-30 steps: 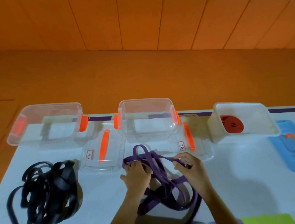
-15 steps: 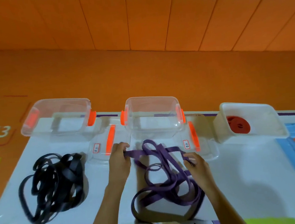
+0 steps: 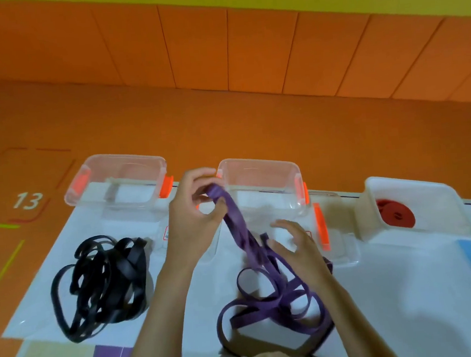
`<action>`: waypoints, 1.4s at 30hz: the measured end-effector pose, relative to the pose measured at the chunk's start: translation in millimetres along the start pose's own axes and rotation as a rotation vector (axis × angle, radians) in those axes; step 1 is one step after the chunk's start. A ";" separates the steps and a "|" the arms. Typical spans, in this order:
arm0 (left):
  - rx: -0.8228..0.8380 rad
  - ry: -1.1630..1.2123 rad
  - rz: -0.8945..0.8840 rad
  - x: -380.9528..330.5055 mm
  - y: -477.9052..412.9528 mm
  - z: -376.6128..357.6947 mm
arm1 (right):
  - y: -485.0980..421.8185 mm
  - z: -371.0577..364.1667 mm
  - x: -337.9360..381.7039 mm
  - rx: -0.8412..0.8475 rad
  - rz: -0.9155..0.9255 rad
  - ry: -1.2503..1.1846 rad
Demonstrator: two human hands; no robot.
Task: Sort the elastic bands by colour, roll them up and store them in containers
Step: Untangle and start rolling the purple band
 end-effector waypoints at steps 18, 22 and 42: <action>0.116 0.135 0.073 0.0 28.5 -51.5 | 28.5 34.2 112.2 -0.114 0.215 -0.404; 0.151 0.230 0.209 12.9 38.4 -59.4 | 31.3 42.2 113.3 -0.082 0.238 -0.278; 0.034 -0.002 -0.044 -14.9 60.0 -72.7 | 42.6 85.6 125.0 -0.388 0.143 -0.431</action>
Point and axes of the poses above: each hand's wrist, its own y-axis away from the middle knuckle, its own z-axis out of the back of the hand, x = y × z, the point moved 8 cm from there along -y, towards the middle knuckle, and after that the axes turned 5 degrees about x, right-handed, at the moved point
